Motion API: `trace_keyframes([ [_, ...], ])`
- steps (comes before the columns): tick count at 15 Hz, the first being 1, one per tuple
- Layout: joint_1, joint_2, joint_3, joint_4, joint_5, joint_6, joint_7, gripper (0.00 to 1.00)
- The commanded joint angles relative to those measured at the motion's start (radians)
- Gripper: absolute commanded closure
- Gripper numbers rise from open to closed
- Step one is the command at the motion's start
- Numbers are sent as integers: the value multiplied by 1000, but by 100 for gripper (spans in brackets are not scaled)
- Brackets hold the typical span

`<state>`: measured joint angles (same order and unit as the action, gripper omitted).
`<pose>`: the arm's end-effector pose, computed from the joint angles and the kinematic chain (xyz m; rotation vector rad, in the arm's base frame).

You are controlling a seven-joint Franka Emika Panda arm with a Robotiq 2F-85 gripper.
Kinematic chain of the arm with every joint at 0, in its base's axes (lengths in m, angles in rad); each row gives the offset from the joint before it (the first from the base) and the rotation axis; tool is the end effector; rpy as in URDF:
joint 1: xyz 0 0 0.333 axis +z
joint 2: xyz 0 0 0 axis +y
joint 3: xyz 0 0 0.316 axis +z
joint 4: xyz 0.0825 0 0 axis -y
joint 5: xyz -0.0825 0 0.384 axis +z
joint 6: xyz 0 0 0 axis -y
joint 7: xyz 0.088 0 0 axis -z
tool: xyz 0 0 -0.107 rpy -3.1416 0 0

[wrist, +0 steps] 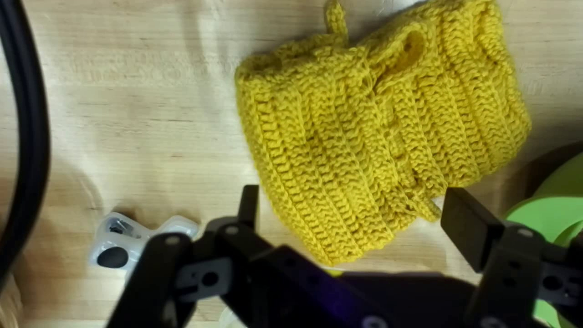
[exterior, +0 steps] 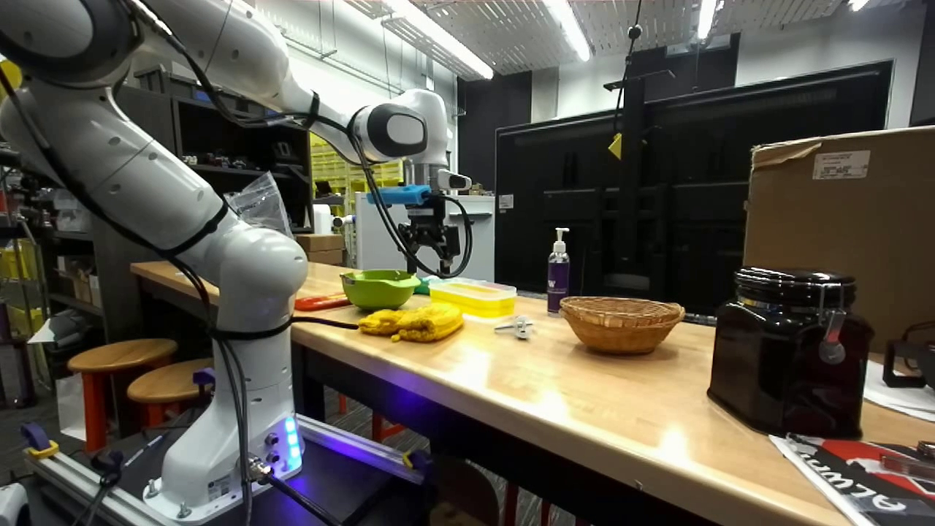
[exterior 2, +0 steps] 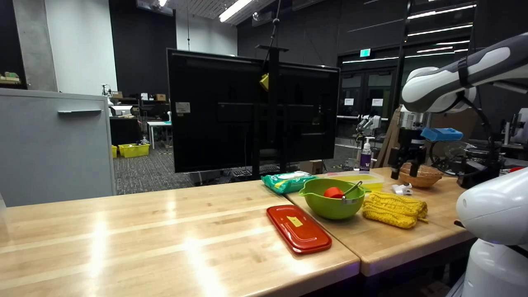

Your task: Move the yellow cloth to the right, then unfold it

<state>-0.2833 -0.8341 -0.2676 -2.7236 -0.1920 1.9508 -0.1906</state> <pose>0.2595 -0.1718 0.4537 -3.1225 0.3325 -0.0822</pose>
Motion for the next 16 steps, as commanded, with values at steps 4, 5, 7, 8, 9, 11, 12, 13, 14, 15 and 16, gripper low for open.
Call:
trace_keyframes([
  [4, 6, 1, -4, 0, -1, -2, 3, 0],
  [5, 6, 1, -4, -2, -2, -1, 5, 0],
  [7, 2, 2, -4, 0, -5, -3, 7, 0],
  [8, 0, 1, -4, 1, -7, -7, 7, 0],
  [9, 0, 1, -5, 1, -6, -7, 7, 0],
  [11, -1, -2, -3, 2, -8, -8, 7, 0],
  [12, 1, -3, -3, 2, -7, -12, 6, 0],
  [13, 3, -5, 1, -1, -10, -13, 4, 0],
  [14, 7, -14, 3, -9, -9, -15, -2, 0],
  [15, 8, -20, 6, -19, -10, -17, -3, 0],
  [16, 11, -25, 10, -36, -13, -22, -5, 0],
])
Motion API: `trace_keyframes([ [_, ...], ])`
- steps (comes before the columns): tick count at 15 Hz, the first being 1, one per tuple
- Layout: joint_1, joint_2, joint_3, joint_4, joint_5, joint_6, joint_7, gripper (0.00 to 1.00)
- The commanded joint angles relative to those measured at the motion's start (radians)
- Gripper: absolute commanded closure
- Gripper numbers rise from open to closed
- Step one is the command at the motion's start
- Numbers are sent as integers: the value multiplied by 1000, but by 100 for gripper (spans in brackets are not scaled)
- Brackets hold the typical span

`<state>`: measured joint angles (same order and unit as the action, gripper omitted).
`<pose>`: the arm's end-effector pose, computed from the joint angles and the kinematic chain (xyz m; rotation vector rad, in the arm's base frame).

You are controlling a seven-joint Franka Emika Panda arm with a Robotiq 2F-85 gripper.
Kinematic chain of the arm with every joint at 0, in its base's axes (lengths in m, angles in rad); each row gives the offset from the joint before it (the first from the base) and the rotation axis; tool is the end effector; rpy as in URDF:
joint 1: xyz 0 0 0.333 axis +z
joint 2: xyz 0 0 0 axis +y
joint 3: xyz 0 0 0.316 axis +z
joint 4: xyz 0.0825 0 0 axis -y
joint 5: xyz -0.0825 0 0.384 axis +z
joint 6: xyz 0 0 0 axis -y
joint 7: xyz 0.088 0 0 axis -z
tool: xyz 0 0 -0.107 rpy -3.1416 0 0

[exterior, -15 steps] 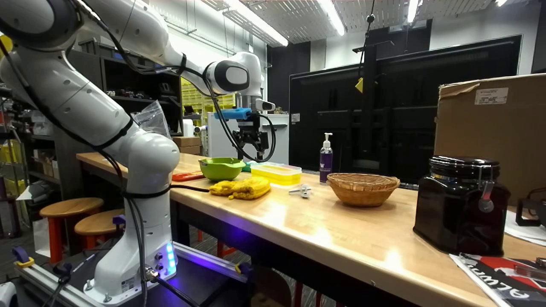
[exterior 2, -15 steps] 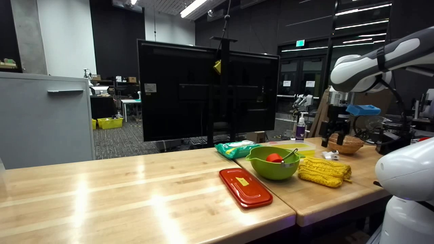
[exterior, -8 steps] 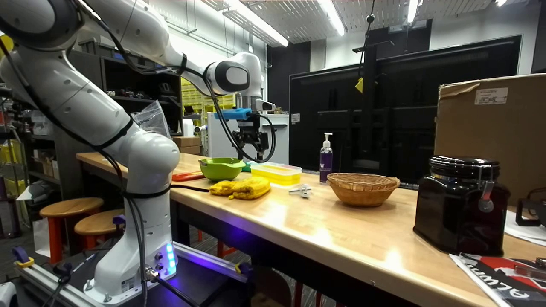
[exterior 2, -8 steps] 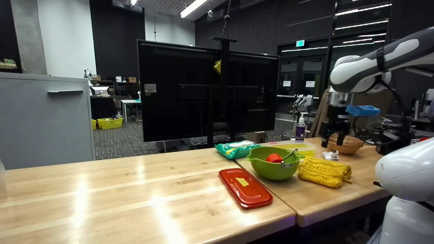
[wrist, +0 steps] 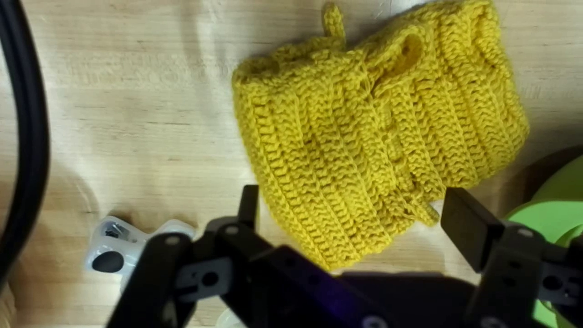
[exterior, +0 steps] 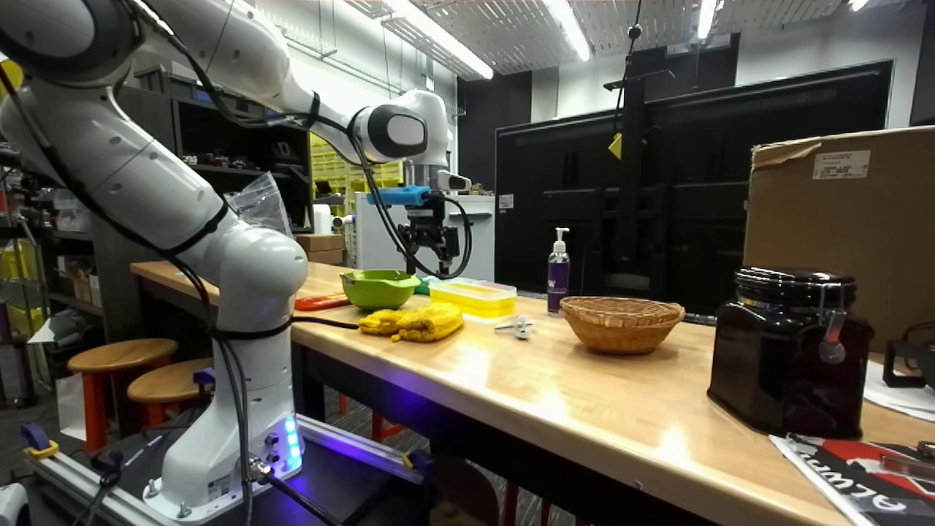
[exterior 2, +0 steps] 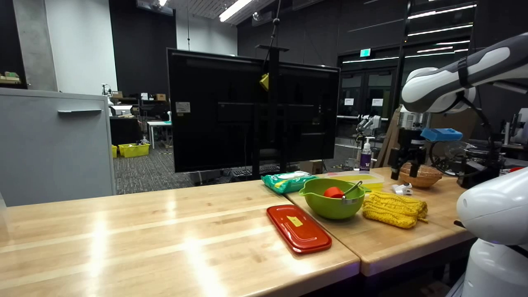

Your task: Move the yellow cloth to the right, then unfold it

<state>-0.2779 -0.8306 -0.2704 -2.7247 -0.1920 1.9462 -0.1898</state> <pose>0.2599 -0.1709 0.4515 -3.1189 0.3275 -0.0688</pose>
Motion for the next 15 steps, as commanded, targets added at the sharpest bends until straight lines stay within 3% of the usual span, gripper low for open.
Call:
trace_keyframes([
  [1, 9, -31, 14, -47, -14, -27, -8, 0],
  [4, 18, -31, 21, -92, -17, -42, -9, 0],
  [5, 29, 5, 20, -52, -10, -55, -11, 0],
  [15, 30, 3, 5, -57, 2, -41, -2, 0],
])
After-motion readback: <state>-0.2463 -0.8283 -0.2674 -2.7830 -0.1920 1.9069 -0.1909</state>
